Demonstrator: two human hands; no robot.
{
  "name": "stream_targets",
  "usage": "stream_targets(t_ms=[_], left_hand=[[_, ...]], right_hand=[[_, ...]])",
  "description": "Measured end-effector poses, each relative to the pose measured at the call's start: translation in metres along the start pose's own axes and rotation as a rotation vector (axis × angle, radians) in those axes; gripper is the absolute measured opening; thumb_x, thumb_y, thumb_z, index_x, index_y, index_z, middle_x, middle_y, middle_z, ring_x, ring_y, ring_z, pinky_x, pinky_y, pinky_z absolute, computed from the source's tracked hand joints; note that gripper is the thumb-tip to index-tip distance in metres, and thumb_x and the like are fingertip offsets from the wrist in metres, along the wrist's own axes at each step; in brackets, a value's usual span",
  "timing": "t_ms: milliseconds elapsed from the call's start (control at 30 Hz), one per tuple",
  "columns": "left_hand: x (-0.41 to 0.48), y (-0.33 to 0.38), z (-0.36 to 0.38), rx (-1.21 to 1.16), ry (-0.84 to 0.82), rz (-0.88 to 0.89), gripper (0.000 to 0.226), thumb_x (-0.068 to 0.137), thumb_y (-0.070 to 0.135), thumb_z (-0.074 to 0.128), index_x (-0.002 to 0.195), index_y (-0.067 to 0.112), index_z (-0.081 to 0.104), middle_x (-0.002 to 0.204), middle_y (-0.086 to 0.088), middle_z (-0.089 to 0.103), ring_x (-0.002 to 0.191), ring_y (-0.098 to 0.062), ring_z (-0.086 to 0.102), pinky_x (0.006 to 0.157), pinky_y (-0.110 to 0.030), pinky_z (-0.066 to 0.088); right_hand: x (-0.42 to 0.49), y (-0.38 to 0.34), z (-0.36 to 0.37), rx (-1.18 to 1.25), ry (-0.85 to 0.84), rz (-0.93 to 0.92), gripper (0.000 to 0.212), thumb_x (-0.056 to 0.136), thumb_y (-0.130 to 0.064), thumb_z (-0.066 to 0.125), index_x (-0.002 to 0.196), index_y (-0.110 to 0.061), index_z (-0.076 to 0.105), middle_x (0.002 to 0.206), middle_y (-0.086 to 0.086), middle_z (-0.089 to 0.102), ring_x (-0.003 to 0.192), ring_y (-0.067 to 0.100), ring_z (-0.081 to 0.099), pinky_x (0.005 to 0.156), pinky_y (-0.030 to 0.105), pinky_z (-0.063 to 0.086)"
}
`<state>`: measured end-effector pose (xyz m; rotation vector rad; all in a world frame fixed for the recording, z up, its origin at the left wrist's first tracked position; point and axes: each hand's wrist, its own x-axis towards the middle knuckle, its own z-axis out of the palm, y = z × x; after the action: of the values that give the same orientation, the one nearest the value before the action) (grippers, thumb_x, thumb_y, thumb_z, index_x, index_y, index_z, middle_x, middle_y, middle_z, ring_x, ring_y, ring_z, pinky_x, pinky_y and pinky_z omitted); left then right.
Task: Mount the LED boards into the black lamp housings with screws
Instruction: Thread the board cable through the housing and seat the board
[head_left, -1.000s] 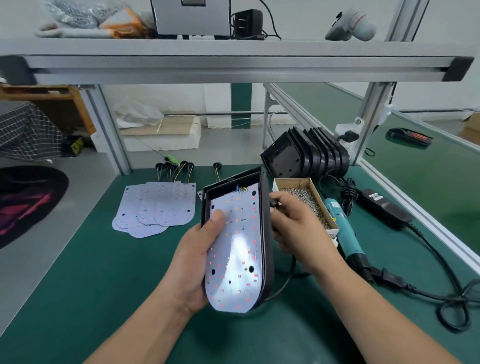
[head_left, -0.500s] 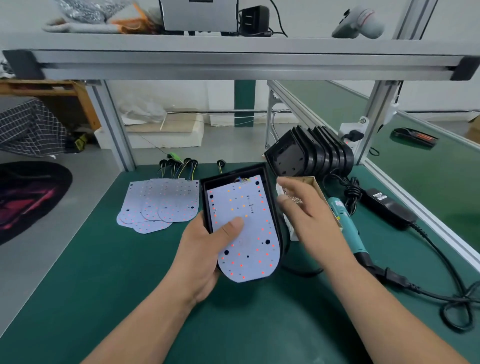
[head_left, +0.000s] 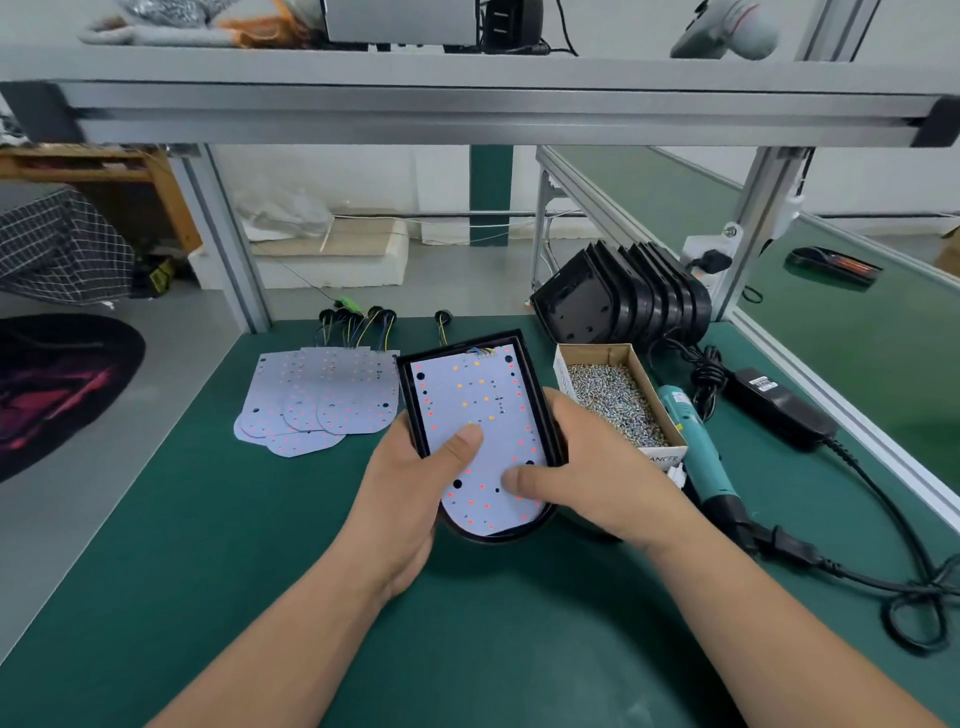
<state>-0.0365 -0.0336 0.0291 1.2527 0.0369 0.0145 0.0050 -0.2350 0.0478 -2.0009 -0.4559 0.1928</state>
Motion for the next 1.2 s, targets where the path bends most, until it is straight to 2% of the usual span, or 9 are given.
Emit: stream_targets(t_ms=[133,233,333,500,600,733,867,1033,1200], left_hand=[[0.004,-0.002,-0.004,0.029,-0.029,-0.032,0.041,0.098,0.006,0.070,0.137,0.013,0.063,0.131,-0.010,0.074,0.122,-0.035,0.070,0.103,-0.055,0.056],[0.003,-0.004,-0.004,0.038,-0.018,-0.023,0.041,0.098,0.001,0.068,0.138,0.010,0.062,0.130,-0.013,0.074,0.121,-0.037,0.070,0.106,-0.057,0.054],[0.002,-0.006,-0.001,0.009,-0.019,-0.014,0.038,0.101,0.008,0.067,0.138,0.011,0.063,0.131,-0.012,0.074,0.122,-0.035,0.070,0.103,-0.054,0.056],[0.002,0.000,0.003,-0.154,0.153,-0.058,0.034,0.107,0.033,0.059,0.124,0.007,0.072,0.119,-0.013,0.078,0.110,-0.033,0.076,0.082,-0.044,0.065],[0.002,-0.002,0.001,-0.004,0.187,-0.023,0.028,0.107,0.031,0.061,0.119,0.009,0.073,0.115,-0.012,0.080,0.109,-0.035,0.076,0.098,-0.058,0.059],[-0.003,-0.005,0.008,0.121,0.117,-0.008,0.026,0.101,0.038,0.069,0.114,0.016,0.076,0.113,-0.008,0.080,0.108,-0.032,0.076,0.102,-0.059,0.056],[-0.004,-0.003,0.006,0.098,0.038,-0.021,0.027,0.104,0.040,0.065,0.115,0.020,0.077,0.118,-0.008,0.079,0.111,-0.029,0.076,0.104,-0.054,0.055],[-0.003,0.003,0.007,0.059,0.108,0.093,0.033,0.093,0.044,0.071,0.119,0.022,0.072,0.123,-0.005,0.077,0.116,-0.029,0.073,0.104,-0.055,0.056],[-0.003,0.004,0.006,0.028,0.127,0.132,0.031,0.094,0.038,0.072,0.120,0.023,0.072,0.123,-0.007,0.077,0.116,-0.032,0.073,0.101,-0.053,0.057]], right_hand=[[0.000,0.000,-0.003,0.038,-0.005,-0.007,0.071,0.078,-0.016,0.081,0.142,-0.032,0.054,0.127,-0.013,0.073,0.119,0.011,0.069,0.106,0.046,0.054],[-0.001,0.000,0.000,0.040,0.002,-0.009,0.062,0.078,-0.023,0.080,0.134,-0.037,0.057,0.124,-0.014,0.074,0.116,0.009,0.070,0.105,0.047,0.055],[0.001,0.001,0.000,0.058,-0.004,0.002,0.060,0.078,-0.026,0.079,0.133,-0.035,0.057,0.124,-0.014,0.074,0.116,0.010,0.070,0.104,0.049,0.055],[0.000,0.000,0.005,-0.022,-0.073,-0.007,0.055,0.077,-0.038,0.080,0.128,-0.036,0.059,0.121,-0.014,0.074,0.114,0.011,0.070,0.102,0.051,0.055],[-0.001,-0.003,0.008,0.073,0.019,-0.031,0.047,0.084,-0.053,0.078,0.124,-0.029,0.068,0.119,-0.011,0.077,0.112,0.013,0.073,0.100,0.051,0.057],[-0.002,-0.007,0.007,0.135,0.206,-0.061,0.035,0.084,-0.038,0.074,0.115,-0.024,0.071,0.110,-0.008,0.079,0.105,0.016,0.074,0.095,0.054,0.058],[-0.003,-0.008,0.010,0.126,0.240,-0.070,0.031,0.082,-0.032,0.072,0.111,-0.021,0.071,0.105,-0.005,0.078,0.101,0.020,0.074,0.091,0.054,0.058],[-0.008,-0.015,0.016,0.121,0.278,-0.119,0.026,0.083,-0.035,0.070,0.106,-0.022,0.069,0.099,-0.004,0.077,0.095,0.022,0.072,0.086,0.054,0.058],[-0.011,-0.019,0.013,0.190,0.208,-0.165,0.031,0.091,-0.046,0.066,0.114,-0.026,0.070,0.109,-0.003,0.076,0.105,0.024,0.071,0.094,0.054,0.057]])
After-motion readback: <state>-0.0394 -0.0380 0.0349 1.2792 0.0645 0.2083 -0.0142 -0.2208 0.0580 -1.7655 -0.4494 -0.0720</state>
